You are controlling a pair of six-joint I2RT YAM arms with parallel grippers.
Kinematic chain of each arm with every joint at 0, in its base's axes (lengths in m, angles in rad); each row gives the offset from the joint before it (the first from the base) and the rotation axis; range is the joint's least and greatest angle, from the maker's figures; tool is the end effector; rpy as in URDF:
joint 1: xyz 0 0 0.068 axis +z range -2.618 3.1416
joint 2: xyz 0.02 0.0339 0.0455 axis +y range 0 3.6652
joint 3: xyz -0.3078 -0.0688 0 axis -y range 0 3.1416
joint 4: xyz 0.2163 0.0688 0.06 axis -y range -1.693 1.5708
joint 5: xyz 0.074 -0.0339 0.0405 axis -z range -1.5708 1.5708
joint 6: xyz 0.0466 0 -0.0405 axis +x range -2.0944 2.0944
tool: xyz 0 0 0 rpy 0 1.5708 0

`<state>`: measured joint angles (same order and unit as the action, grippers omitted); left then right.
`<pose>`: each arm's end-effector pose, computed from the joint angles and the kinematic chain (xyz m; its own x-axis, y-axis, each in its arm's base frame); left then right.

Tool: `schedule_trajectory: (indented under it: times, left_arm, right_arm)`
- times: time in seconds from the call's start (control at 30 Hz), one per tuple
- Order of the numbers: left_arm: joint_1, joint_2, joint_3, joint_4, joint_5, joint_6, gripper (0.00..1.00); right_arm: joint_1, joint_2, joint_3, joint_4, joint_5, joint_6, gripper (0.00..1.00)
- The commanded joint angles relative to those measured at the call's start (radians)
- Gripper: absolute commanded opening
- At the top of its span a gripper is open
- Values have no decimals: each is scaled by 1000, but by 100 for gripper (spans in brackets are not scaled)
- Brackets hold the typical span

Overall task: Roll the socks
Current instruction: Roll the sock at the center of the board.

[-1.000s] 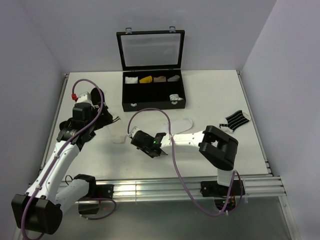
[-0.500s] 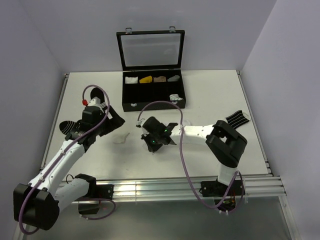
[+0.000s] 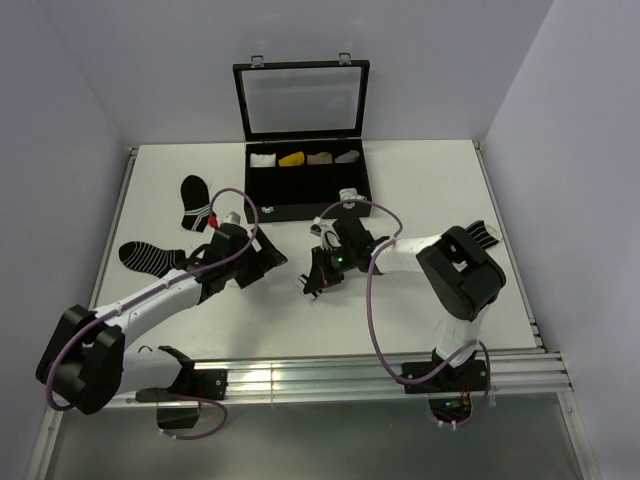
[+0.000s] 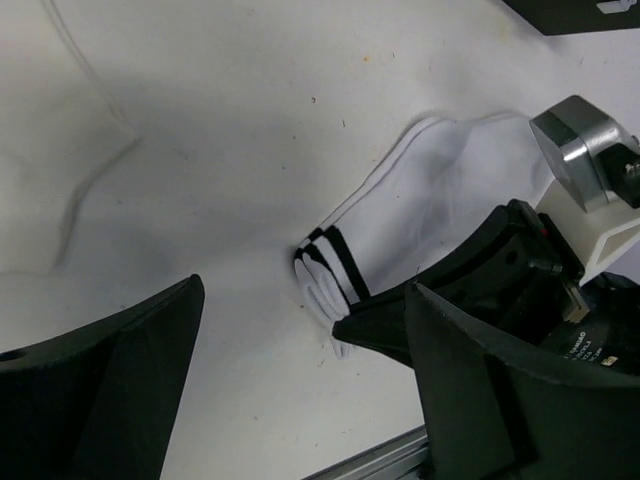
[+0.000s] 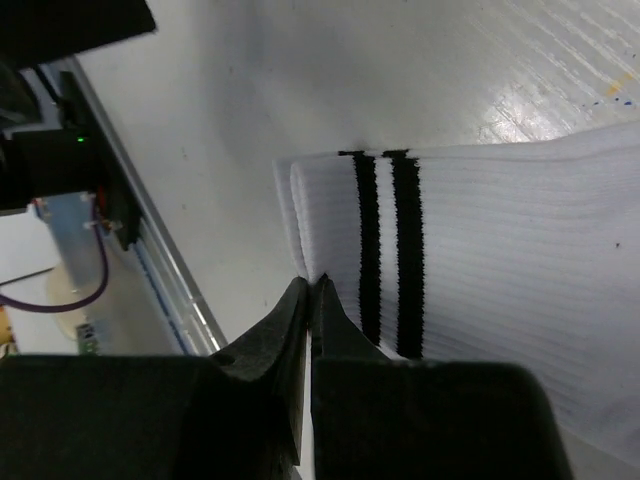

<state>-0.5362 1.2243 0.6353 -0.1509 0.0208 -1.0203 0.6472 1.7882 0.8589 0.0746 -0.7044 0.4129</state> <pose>0.1867 -0.1121 0.2514 -0.7498 -0.5456 -0.3744 -0.2199 0.7390 -0.6368 0.2497 0.2265 0.1940 -0.8717 -0.2755 -0.4053 -0.4900 0.5046 0.7109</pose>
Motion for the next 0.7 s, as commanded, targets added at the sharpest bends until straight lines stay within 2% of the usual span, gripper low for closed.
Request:
schedule_trajectory:
  times: [0.0, 0.4, 0.67]
  left_arm:
    - [-31, 32, -11, 108, -16, -87, 86]
    - [-99, 213, 9, 198, 8, -185, 78]
    - [-119, 208, -43, 312, 7, -231, 66]
  right_arm:
    - [-24, 25, -12, 131, -125, 67, 0]
    - [-60, 74, -47, 155, -109, 55, 0]
    - [-90, 89, -61, 182, -130, 78, 0]
